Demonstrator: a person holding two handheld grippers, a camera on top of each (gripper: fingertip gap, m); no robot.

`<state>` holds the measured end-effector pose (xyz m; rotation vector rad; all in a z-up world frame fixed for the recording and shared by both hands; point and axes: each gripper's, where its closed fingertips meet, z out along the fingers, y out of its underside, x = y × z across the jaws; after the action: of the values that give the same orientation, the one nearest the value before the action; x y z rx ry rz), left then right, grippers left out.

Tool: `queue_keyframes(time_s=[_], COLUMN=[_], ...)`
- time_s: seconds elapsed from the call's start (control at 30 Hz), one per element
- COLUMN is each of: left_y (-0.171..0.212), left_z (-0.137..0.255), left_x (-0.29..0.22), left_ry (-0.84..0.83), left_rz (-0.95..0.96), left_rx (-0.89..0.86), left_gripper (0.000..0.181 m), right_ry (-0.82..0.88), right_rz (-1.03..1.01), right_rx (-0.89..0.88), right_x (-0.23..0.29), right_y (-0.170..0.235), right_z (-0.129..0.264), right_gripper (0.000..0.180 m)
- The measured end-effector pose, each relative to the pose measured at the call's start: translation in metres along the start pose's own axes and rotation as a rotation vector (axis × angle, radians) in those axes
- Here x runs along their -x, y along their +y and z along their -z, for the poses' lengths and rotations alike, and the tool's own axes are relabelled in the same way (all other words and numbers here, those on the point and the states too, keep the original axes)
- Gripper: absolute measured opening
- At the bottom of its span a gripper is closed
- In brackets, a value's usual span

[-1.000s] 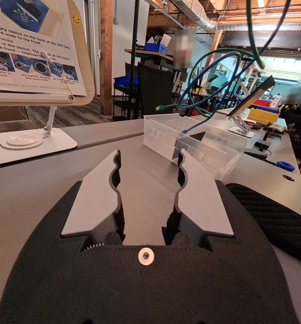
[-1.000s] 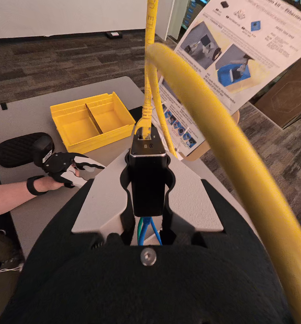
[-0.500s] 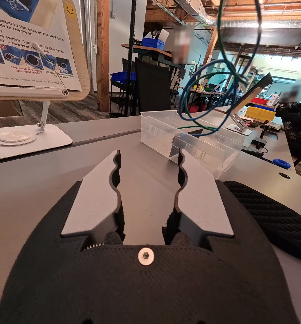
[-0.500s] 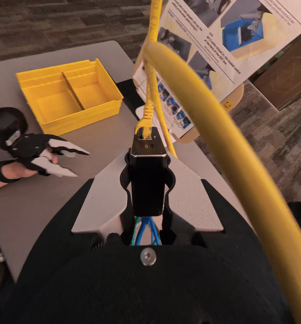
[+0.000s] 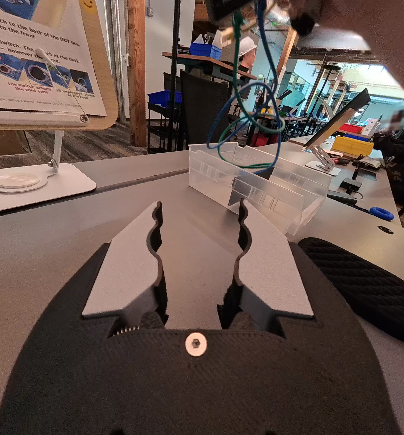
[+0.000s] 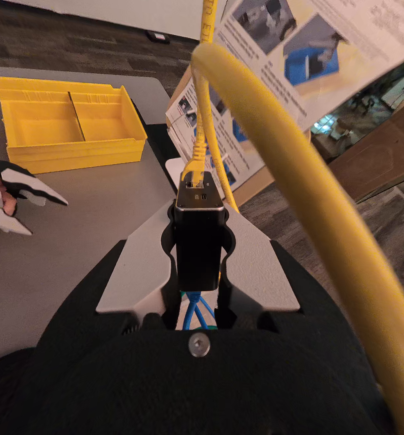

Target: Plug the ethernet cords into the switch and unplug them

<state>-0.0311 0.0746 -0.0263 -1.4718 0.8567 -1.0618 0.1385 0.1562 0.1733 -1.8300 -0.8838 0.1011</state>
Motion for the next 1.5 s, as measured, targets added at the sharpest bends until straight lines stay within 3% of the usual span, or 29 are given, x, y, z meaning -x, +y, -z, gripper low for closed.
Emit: queue_keyframes(time_s=[0.17, 0.33, 0.53, 0.8, 1.07, 1.17, 1.37, 1.5], left_y=[-0.003, -0.002, 0.002, 0.009, 0.011, 0.011, 0.007, 0.001], left_z=[0.0, -0.001, -0.002, -0.005, -0.007, -0.006, -0.005, -0.001], left_x=[-0.005, -0.009, -0.007, -0.008, -0.013, -0.013, -0.012, -0.012], left_ry=[0.013, 0.015, 0.016, 0.019, 0.029, 0.027, 0.028, 0.025], left_rz=[-0.007, -0.03, -0.014, -0.019, -0.037, -0.039, -0.021, -0.013], left_rx=[-0.006, -0.001, 0.007, 0.033, 0.047, 0.047, 0.032, 0.016], left_gripper=[0.064, 0.064, 0.064, 0.064, 0.064, 0.064, 0.064, 0.066], right_ry=[-0.036, -0.067, -0.123, 0.037, 0.186, 0.217, 0.26, 0.333], right_rz=[-0.163, -0.215, -0.279, -0.416, -0.739, -0.721, -0.627, -0.52], right_rx=[0.016, 0.24, 0.435, 0.54, 0.78, 0.784, 0.779, 0.631], right_x=[-0.009, 0.003, 0.022, -0.003, -0.008, -0.011, -0.019, -0.025], right_y=[0.078, 0.176, 0.234, 0.248, 0.298, 0.309, 0.297, 0.249], right_z=[0.014, 0.009, -0.015, -0.02, -0.018, -0.026, -0.014, 0.02], right_gripper=[0.033, 0.034, 0.035, 0.035, 0.036, 0.037, 0.052, 0.07])
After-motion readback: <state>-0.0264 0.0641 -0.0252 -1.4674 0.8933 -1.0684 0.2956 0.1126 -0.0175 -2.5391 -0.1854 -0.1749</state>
